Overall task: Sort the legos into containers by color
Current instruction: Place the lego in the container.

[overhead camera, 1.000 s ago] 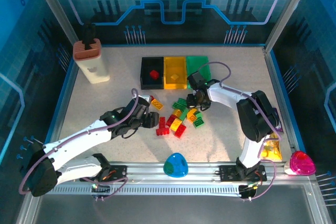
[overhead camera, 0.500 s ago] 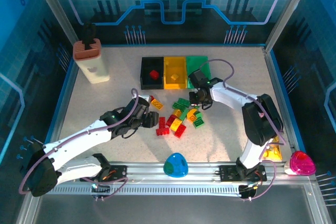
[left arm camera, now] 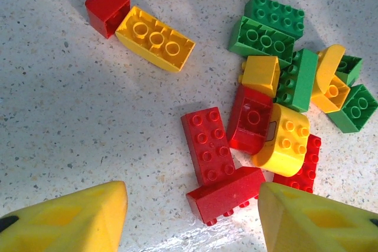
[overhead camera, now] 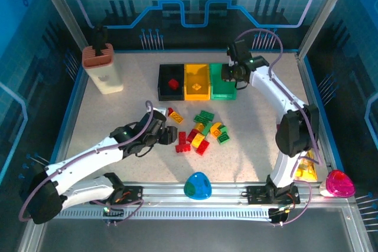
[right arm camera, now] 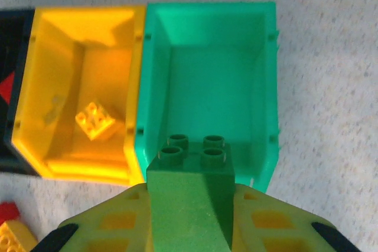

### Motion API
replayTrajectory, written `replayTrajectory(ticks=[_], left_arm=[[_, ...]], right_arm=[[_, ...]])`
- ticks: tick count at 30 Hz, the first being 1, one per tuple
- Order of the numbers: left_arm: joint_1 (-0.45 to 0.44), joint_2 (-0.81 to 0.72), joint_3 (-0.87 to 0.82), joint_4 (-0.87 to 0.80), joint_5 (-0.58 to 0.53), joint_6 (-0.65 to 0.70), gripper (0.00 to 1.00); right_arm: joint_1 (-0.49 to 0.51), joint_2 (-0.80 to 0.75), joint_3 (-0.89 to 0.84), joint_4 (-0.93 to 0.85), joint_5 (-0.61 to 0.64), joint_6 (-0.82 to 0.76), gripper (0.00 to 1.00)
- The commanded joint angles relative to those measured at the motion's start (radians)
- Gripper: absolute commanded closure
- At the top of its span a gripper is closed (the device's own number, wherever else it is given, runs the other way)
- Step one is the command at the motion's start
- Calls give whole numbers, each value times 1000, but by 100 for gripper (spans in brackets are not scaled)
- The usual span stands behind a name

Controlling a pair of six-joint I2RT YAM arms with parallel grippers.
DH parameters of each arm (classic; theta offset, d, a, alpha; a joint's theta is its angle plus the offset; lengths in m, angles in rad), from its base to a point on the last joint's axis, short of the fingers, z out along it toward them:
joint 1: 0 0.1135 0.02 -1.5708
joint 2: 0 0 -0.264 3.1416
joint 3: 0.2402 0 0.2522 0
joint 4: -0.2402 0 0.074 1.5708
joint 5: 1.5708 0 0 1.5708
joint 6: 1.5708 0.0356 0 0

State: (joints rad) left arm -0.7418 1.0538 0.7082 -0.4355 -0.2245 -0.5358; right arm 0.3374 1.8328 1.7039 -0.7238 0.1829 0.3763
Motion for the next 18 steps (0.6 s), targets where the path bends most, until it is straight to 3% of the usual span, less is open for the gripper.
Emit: replayTrajectory(ticks=[1,13,14,15,16,17,18], left_arm=[[-6,-37,-30,-10,-18,-27,39],[-11,-68,-47,-34,-19,-47,39],[-11,-65,-45,-34,-17,-47,39],[-11,-59,-43,-33,-16,-47,39],[-11,-53,-39,-31,-12,-47,38],[-12,-47,-36,-28,-6,-46,38],[-11,-41,-35,-22,-2,-43,37]], right_arm=[[-22,99,112,-84,-13,-46,72],[-52,339,400,-170,-23,-61,68],[-52,345,408,-173,-35,-55,53],[-52,342,402,-155,-67,-50,27],[-52,323,374,-117,-156,-59,9],[-49,295,329,-66,-211,-60,0],[-41,264,294,-38,-193,-49,0]])
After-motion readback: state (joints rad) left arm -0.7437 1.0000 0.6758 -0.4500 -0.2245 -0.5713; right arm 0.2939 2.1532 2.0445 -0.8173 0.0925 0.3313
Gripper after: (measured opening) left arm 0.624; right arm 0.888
